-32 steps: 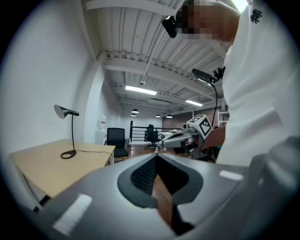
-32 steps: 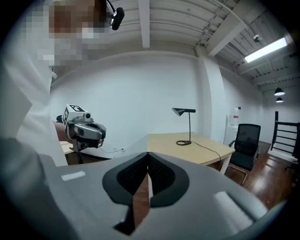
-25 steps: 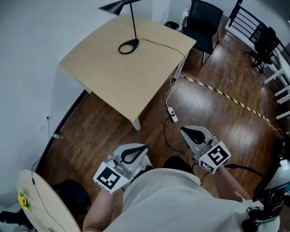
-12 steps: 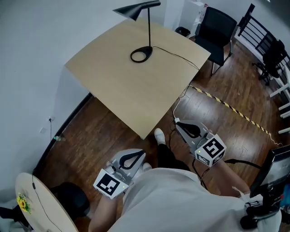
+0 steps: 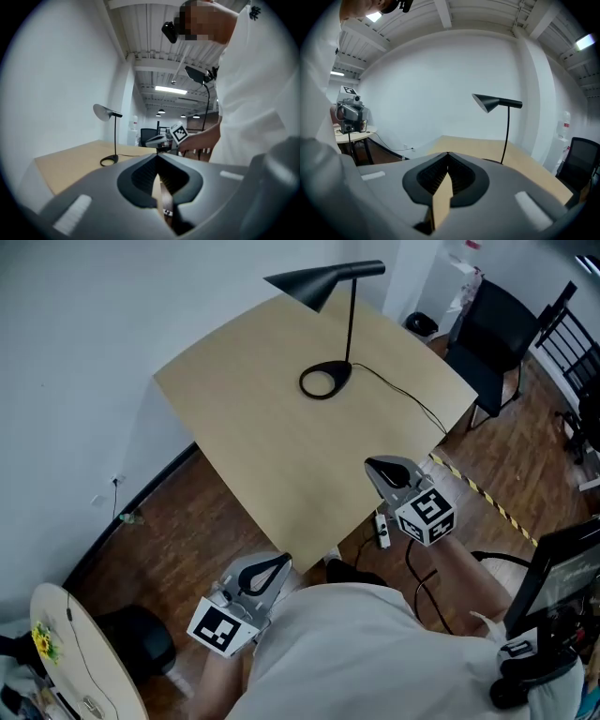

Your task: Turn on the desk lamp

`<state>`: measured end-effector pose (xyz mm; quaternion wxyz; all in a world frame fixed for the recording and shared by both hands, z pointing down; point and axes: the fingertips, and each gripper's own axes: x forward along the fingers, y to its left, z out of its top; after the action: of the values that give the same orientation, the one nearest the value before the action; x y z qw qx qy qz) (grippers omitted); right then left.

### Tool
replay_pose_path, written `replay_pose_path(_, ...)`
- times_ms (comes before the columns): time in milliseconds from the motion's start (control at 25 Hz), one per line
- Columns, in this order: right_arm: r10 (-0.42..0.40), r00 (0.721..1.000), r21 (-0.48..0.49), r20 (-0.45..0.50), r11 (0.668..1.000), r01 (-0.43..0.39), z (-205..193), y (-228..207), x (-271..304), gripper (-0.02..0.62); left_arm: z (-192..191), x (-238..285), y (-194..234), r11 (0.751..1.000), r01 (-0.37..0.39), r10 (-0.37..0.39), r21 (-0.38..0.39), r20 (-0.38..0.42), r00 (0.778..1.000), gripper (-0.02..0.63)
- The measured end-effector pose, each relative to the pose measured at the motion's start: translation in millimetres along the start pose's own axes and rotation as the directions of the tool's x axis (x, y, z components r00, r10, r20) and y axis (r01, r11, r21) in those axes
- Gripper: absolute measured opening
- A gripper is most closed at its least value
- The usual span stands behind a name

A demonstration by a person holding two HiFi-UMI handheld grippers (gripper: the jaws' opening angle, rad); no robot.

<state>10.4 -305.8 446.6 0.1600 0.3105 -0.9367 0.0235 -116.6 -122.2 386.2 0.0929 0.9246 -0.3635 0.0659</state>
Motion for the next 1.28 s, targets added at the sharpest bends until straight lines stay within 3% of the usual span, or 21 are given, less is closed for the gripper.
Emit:
replay_pose_path(280,0.041,0.998,-0.008,-0.040,0.999,-0.042,-21,-86,88,0.003,12,33,33,0.994,-0.100,0.099,-0.048,-0.020,0.995,0.017)
replay_pose_path(720,0.016,0.989,-0.001,-0.145,1.000,-0.016,-75,-186,207,0.003,14,57,79,0.965,-0.236,0.229,-0.114,-0.073,0.971,0.017)
replay_pose_path(1280,-0.083,0.961,0.001,-0.264,0.996,0.087,-138,-274,299,0.003,-1,78,98,0.939,-0.295,0.267,-0.177,-0.164,0.949,0.017)
